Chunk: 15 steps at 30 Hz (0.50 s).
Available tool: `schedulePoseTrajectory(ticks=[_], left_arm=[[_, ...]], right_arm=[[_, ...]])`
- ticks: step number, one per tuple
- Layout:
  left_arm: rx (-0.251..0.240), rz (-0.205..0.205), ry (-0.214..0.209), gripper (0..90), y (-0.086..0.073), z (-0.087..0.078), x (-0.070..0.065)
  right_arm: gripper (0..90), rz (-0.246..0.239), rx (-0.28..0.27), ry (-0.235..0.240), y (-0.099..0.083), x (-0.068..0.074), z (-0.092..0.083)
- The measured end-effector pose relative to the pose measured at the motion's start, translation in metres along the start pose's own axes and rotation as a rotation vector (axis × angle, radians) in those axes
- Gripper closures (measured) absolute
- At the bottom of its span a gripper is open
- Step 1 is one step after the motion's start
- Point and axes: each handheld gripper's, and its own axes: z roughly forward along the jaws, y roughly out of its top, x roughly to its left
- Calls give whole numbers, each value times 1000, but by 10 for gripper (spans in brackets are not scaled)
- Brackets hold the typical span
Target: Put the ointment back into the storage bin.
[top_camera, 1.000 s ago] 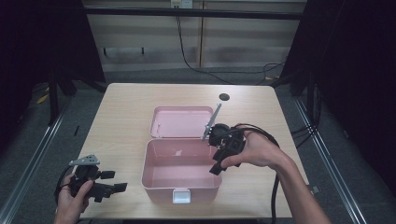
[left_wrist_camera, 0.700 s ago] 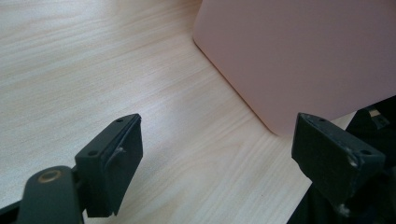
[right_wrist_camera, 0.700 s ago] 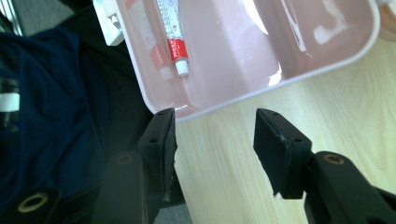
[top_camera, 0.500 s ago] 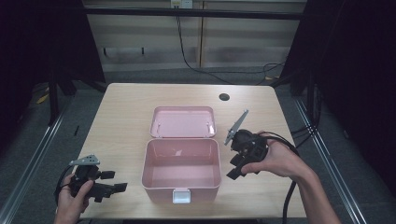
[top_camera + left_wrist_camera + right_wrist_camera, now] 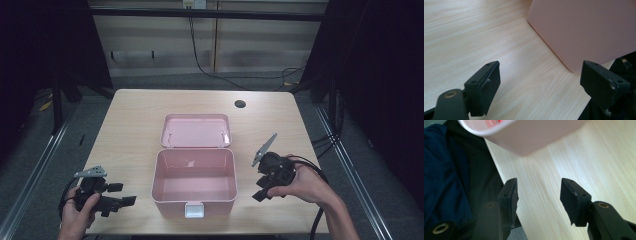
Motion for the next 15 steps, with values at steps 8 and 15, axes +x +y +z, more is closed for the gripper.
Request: schedulePoseTrajectory(ticks=[8,15], left_arm=[[-1,-1,-1,165,0,0,0],[-2,0,1,165,0,0,1]], right_arm=[[489,60,-22,33,-18,-14,28],[472,92,-35,19,-30,-22,44]])
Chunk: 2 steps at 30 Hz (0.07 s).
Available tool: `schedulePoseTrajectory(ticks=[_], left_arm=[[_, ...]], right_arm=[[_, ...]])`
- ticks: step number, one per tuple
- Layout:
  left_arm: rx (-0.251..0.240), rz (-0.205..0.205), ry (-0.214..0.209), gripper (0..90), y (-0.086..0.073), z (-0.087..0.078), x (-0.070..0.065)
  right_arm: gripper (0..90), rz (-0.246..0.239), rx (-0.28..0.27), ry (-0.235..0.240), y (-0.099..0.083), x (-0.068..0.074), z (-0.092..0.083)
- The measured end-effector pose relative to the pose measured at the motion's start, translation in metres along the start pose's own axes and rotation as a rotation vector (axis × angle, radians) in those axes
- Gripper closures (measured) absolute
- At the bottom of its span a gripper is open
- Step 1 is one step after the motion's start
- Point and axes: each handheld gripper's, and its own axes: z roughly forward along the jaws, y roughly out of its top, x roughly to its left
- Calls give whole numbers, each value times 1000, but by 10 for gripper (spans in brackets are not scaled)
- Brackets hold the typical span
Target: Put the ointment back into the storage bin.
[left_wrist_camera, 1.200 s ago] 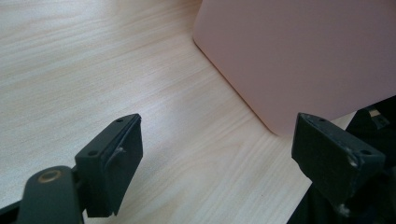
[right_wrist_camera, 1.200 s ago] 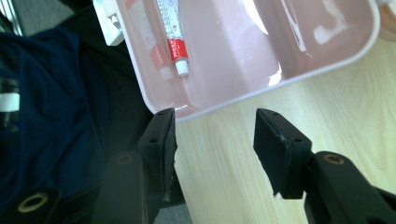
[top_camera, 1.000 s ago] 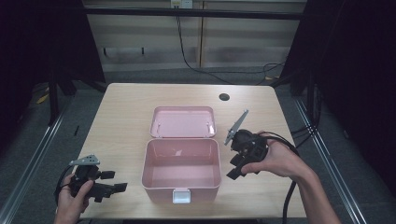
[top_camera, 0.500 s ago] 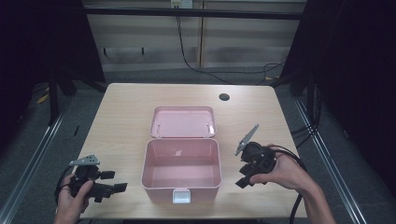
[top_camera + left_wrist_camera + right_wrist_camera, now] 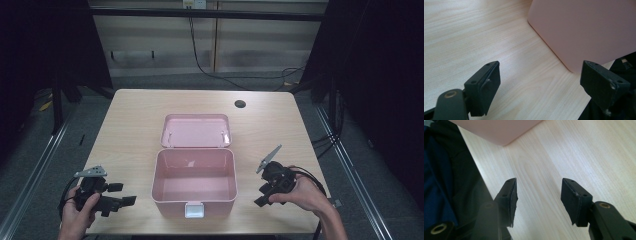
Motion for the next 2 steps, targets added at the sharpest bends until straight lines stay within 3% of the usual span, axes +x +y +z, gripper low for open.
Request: schedulePoseTrajectory(ticks=[2], left_arm=[[1,-2,-2,165,0,0,0]], right_arm=[[461,4,-11,-13,-3,-2,5]])
